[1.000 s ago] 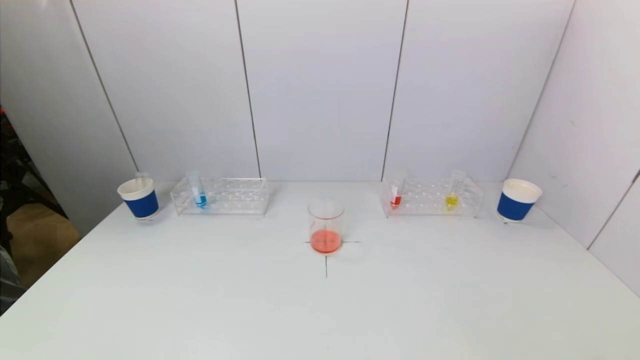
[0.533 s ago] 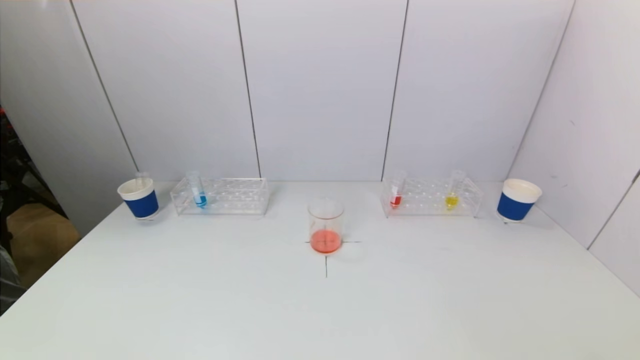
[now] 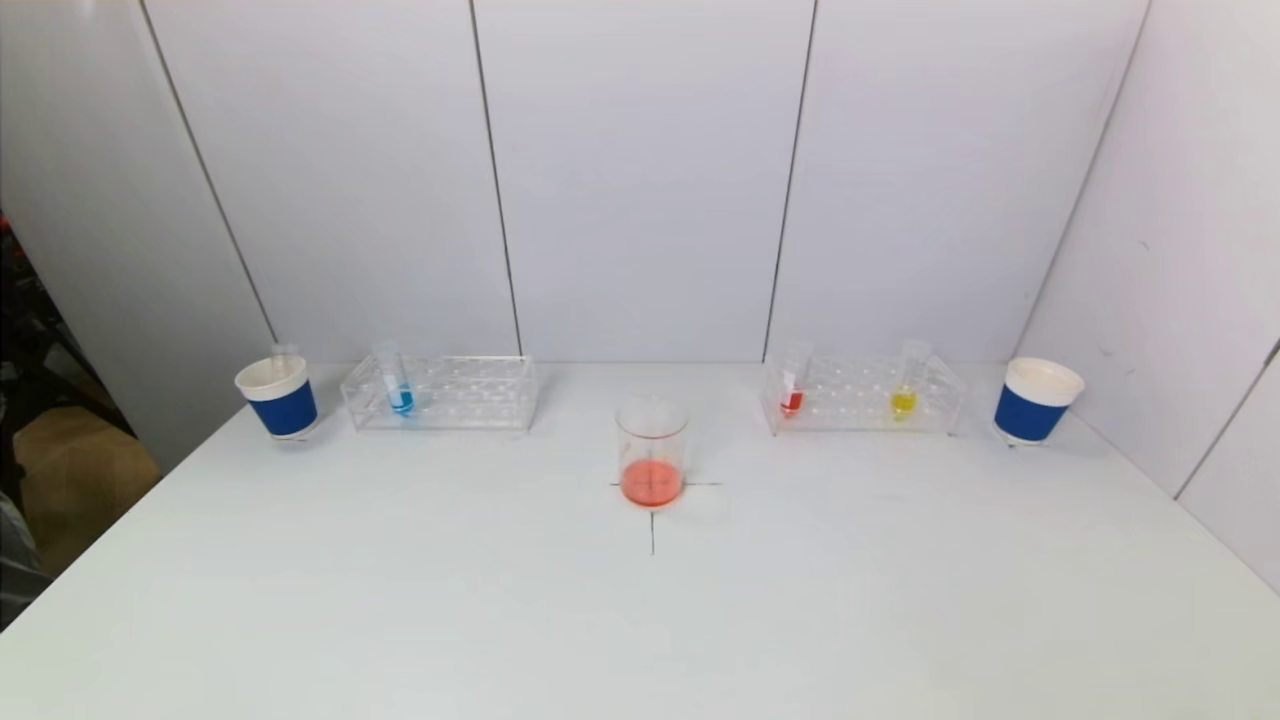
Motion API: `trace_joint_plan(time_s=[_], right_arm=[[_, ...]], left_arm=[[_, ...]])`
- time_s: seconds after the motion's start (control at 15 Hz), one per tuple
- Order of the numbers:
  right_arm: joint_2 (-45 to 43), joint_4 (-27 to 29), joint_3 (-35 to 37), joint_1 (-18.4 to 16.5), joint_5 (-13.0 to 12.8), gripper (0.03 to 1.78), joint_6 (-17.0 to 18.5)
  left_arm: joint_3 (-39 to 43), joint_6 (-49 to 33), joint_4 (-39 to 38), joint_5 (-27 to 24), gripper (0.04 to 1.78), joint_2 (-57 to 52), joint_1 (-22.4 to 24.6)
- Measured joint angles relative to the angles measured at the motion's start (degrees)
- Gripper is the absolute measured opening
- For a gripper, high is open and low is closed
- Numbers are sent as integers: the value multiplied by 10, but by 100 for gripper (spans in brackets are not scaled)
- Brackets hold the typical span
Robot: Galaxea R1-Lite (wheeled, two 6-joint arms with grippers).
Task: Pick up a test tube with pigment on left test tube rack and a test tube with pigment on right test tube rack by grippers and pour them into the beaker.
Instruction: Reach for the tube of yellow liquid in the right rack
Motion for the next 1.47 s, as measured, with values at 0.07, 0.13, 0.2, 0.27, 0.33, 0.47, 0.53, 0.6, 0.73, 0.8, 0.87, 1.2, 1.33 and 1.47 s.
trace_joint_plan(time_s=[0.07, 0.13, 0.2, 0.27, 0.33, 0.47, 0.53, 0.6, 0.73, 0.8, 0.87, 1.2, 1.33, 1.47], right_arm=[[0, -1, 0, 0, 4, 177, -11], [0, -1, -3, 0, 9, 177, -20], [0, 5, -13, 0, 14, 177, -22], [2, 10, -31, 0, 23, 177, -23], [7, 20, -54, 1, 31, 177, -23], [32, 37, -104, 1, 40, 177, -24], [49, 39, -125, 1, 43, 177, -24], [69, 38, -145, 2, 43, 177, -24], [117, 33, -183, 6, 44, 177, -24], [145, 27, -201, 9, 44, 177, -24], [178, 16, -217, 9, 44, 177, -24], [362, -109, -263, 11, 43, 177, -25], [441, -162, -273, 11, 42, 177, -25], [518, -219, -279, 11, 40, 177, -23]], left_arm=[[0, 0, 0, 0, 176, 0, 0], [0, 0, 0, 0, 176, 0, 0], [0, 0, 0, 0, 176, 0, 0], [0, 0, 0, 0, 176, 0, 0], [0, 0, 0, 0, 176, 0, 0], [0, 0, 0, 0, 176, 0, 0], [0, 0, 0, 0, 176, 0, 0], [0, 0, 0, 0, 176, 0, 0], [0, 0, 0, 0, 176, 0, 0], [0, 0, 0, 0, 176, 0, 0], [0, 0, 0, 0, 176, 0, 0], [0, 0, 0, 0, 176, 0, 0], [0, 0, 0, 0, 176, 0, 0], [0, 0, 0, 0, 176, 0, 0]])
